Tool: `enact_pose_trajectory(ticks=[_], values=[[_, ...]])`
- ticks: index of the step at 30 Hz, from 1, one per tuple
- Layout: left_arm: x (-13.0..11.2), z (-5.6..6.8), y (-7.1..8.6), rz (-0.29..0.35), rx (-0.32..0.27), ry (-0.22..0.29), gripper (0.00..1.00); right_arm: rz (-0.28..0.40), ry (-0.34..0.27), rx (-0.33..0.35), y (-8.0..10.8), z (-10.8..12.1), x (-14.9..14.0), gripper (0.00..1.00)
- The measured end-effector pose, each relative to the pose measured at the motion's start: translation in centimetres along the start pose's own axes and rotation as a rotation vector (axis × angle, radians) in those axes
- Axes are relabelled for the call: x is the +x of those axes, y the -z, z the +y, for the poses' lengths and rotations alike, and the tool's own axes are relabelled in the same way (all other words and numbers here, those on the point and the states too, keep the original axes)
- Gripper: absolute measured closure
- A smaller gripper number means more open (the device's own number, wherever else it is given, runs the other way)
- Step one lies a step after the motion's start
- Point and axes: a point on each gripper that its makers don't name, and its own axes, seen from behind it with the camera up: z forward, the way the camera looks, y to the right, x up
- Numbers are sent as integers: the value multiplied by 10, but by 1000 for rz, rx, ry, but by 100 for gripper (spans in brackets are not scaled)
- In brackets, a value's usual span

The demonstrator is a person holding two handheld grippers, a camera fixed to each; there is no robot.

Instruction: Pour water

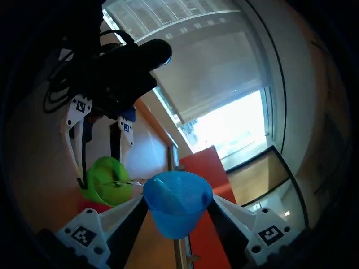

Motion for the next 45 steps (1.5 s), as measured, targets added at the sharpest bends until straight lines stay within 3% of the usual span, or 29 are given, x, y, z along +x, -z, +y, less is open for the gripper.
enact_pose_trajectory(ticks=[45], values=[[1,-5,0,8,9,1,17,-14,73,-7,-5,5,-1,11]])
